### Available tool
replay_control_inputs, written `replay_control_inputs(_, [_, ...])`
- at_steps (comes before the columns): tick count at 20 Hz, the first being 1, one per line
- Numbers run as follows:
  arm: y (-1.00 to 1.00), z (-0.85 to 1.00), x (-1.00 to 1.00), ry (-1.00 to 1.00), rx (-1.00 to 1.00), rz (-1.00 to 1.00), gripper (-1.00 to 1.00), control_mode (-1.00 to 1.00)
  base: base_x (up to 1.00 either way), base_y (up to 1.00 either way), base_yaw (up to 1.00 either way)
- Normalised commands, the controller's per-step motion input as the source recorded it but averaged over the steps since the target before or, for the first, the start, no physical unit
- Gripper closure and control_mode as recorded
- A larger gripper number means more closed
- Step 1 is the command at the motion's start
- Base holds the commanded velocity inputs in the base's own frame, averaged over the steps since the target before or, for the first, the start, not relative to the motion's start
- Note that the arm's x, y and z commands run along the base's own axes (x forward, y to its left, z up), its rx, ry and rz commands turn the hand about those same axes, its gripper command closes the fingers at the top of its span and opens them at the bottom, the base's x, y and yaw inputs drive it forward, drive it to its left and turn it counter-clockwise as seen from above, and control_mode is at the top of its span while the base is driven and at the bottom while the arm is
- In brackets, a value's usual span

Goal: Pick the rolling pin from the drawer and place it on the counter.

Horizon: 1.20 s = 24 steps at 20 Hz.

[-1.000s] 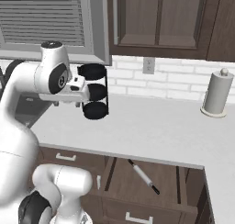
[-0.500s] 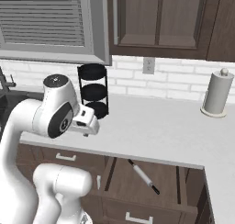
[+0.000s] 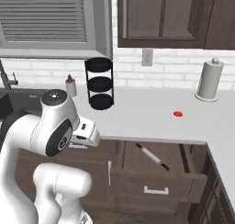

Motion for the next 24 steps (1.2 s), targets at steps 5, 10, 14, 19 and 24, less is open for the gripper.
replay_control_inputs(5, [0.0,0.0,0.0,0.0,0.0,0.0,-1.0,1.0,0.08,1.0,-0.62])
replay_control_inputs(10, [0.0,0.0,0.0,0.0,0.0,0.0,-1.0,1.0,0.1,0.67,-0.79])
replay_control_inputs(14, [0.0,0.0,0.0,0.0,0.0,0.0,-1.0,1.0,0.08,0.41,-0.91])
replay_control_inputs(19, [0.0,0.0,0.0,0.0,0.0,0.0,-1.0,1.0,0.56,0.72,-0.76])
replay_control_inputs(24, [0.0,0.0,0.0,0.0,0.0,0.0,-1.0,1.0,0.42,0.9,-0.63])
